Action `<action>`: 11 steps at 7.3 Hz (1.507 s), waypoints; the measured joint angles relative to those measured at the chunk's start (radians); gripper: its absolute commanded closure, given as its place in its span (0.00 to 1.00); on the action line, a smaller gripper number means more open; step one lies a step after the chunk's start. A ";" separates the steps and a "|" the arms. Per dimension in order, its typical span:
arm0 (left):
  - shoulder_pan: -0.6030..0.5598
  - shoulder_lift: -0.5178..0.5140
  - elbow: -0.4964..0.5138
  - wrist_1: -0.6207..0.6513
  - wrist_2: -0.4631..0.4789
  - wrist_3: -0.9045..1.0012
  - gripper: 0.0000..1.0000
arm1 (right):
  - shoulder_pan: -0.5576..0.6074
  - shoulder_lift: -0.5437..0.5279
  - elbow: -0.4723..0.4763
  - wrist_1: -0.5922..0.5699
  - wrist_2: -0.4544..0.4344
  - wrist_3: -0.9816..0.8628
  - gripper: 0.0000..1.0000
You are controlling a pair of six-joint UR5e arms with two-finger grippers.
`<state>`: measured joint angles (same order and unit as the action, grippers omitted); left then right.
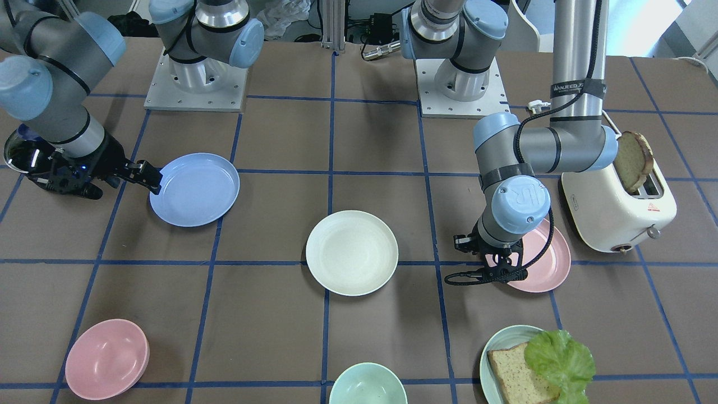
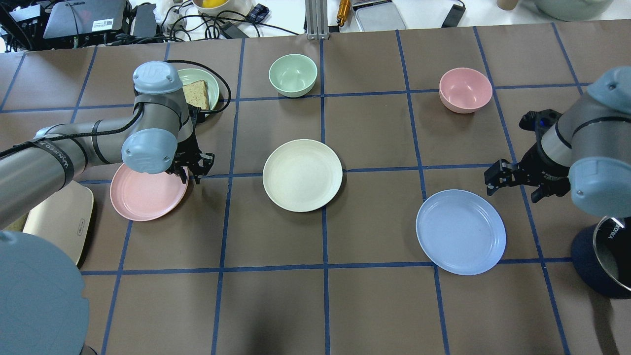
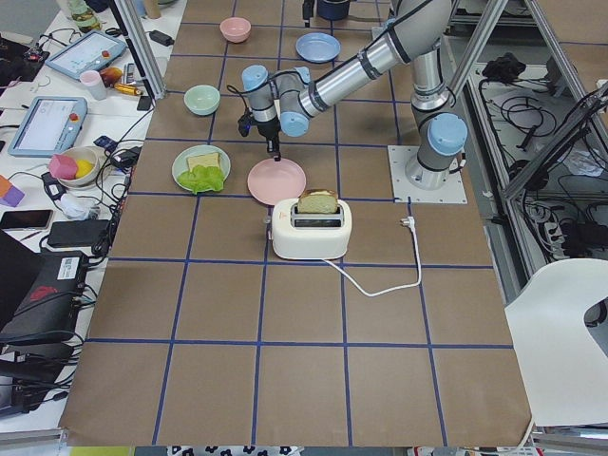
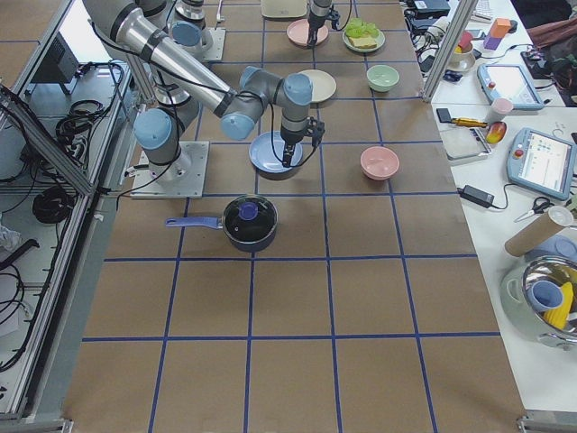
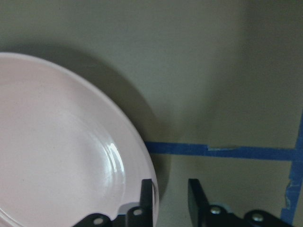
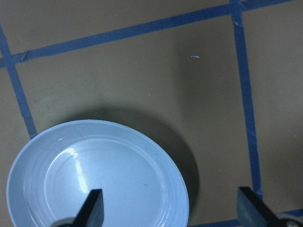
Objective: Stack three plates with pink and blue
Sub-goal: 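Grip the light blue plate rim with right gripper while left holds pink plate, then carry pink plate onto cream plate with left gripper while right lifts blue plate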
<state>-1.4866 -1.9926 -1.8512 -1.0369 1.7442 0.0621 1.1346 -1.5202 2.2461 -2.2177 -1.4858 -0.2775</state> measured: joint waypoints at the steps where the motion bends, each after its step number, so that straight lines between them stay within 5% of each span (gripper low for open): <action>1: 0.008 0.002 0.000 0.000 0.001 0.000 1.00 | -0.013 0.012 0.034 -0.048 0.014 -0.034 0.15; 2: 0.009 0.012 0.001 -0.001 0.002 -0.004 1.00 | -0.026 0.016 0.050 -0.064 0.022 -0.067 0.39; 6: -0.039 0.095 0.030 -0.061 -0.010 -0.069 1.00 | -0.069 0.024 0.076 -0.045 0.027 -0.104 0.66; 7: -0.087 0.112 0.050 -0.088 -0.009 -0.121 1.00 | -0.077 0.024 0.090 -0.042 0.029 -0.104 0.89; 8: -0.141 0.115 0.072 -0.098 -0.009 -0.185 1.00 | -0.081 0.022 0.100 -0.042 0.036 -0.105 1.00; 11: -0.299 0.080 0.153 -0.112 -0.022 -0.420 1.00 | -0.084 0.006 0.102 -0.042 0.058 -0.181 1.00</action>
<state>-1.7860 -1.9130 -1.6987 -1.1486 1.7225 -0.3576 1.0509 -1.5140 2.3480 -2.2596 -1.4274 -0.4582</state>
